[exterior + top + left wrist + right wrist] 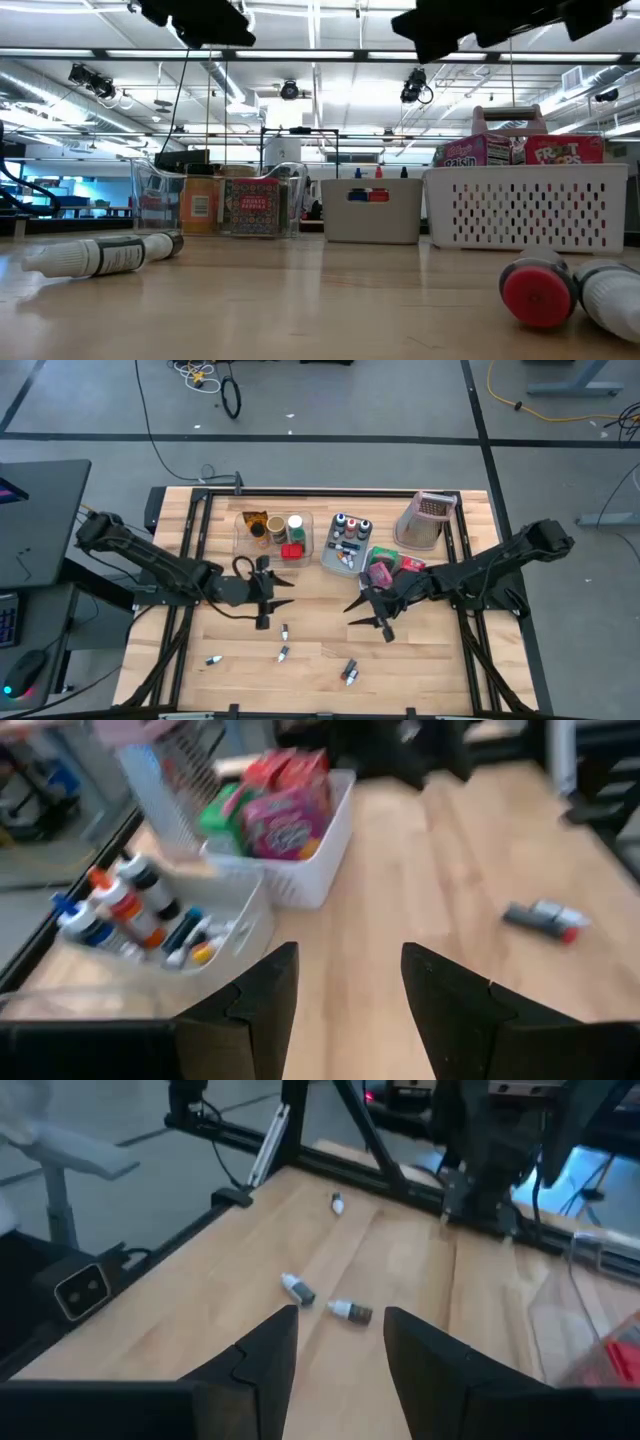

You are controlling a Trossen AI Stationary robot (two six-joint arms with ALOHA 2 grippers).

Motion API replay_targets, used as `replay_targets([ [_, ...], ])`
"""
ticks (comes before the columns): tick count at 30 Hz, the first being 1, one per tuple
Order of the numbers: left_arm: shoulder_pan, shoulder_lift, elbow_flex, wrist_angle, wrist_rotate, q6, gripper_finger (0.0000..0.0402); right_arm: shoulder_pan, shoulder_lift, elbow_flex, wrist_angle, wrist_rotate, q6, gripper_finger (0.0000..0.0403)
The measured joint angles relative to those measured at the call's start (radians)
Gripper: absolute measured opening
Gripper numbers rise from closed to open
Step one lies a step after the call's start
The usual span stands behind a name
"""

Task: Pick & Place Kitchen Items
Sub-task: Put the small orange transparent food coloring into the gray bin

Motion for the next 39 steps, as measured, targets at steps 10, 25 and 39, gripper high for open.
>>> replay_targets([
  [10,-0.014,-0.018,-0.038,0.058,0.01,0.014,0.0187,0.066,0.217,0.033,0.157,-0.238,0.127,0.0161],
  [25,-0.013,-0.018,-0.037,0.117,-0.013,0.03,0.0187,0.177,0.461,0.232,-0.214,-0.192,0.122,0.0241],
  [39,-0.013,-0.018,-0.038,0.088,-0.007,0.028,0.0187,0.18,0.566,0.232,-0.206,-0.057,0.02,0.0215],
])
